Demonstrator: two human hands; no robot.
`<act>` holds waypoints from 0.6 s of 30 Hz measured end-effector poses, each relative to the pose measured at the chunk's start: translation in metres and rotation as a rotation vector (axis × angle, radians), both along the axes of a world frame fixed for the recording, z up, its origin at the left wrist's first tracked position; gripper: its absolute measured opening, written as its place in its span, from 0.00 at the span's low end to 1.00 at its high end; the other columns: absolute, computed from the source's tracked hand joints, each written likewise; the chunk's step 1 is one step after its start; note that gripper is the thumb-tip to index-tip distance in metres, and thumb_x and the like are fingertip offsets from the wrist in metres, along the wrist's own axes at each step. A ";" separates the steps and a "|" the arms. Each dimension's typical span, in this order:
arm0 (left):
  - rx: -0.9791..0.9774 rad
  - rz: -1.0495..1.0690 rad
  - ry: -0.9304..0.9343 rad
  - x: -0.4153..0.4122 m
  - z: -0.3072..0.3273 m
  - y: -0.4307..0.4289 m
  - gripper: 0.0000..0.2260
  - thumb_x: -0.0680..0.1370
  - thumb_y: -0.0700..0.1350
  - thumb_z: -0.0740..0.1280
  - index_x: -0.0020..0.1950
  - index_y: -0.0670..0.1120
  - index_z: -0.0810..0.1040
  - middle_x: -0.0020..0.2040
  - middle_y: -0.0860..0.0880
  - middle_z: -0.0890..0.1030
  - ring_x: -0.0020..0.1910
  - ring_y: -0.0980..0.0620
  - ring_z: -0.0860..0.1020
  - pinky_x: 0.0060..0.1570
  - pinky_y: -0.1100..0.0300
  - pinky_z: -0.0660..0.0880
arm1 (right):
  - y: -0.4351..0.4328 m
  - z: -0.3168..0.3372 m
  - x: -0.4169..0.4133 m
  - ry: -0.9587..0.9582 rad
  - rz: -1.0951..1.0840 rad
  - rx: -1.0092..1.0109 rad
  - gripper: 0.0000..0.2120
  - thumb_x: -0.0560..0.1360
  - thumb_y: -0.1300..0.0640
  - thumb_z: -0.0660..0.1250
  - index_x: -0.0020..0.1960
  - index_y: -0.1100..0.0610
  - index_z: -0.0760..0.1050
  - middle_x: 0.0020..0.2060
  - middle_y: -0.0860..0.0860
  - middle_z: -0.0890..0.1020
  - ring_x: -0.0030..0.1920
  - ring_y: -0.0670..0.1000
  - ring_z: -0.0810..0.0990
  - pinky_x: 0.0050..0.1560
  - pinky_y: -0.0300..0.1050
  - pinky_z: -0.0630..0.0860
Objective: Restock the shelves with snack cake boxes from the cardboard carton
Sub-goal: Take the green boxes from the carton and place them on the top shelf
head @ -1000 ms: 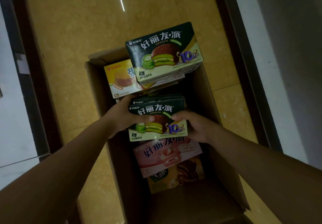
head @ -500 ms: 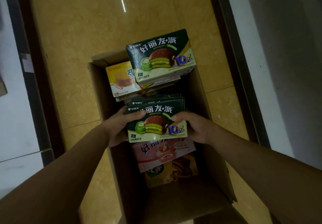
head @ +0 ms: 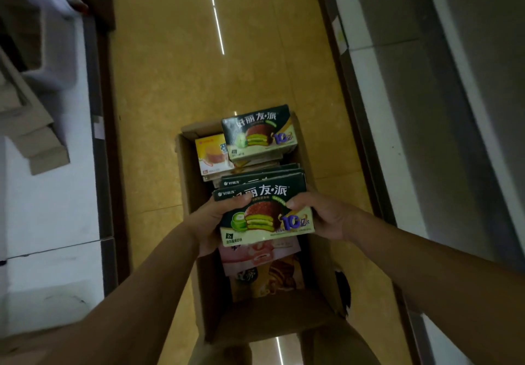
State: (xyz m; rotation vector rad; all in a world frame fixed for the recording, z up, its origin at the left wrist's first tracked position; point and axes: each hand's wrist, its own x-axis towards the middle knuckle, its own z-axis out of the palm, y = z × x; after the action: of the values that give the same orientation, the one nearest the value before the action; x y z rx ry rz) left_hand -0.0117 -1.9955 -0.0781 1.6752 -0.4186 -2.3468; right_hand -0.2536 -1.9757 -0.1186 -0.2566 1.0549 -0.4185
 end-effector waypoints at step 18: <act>-0.276 -0.006 0.047 -0.030 0.215 -0.017 0.30 0.68 0.46 0.80 0.69 0.45 0.77 0.61 0.40 0.84 0.58 0.38 0.83 0.57 0.45 0.80 | -0.021 0.235 -0.039 -0.075 0.039 -0.272 0.35 0.65 0.63 0.76 0.70 0.57 0.69 0.55 0.60 0.85 0.52 0.59 0.86 0.46 0.51 0.84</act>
State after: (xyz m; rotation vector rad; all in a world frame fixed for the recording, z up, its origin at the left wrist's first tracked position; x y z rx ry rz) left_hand -0.0421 -2.0127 0.1372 1.4894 -0.7032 -2.2078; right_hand -0.2929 -1.9972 0.1164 -0.4990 0.9173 -0.5328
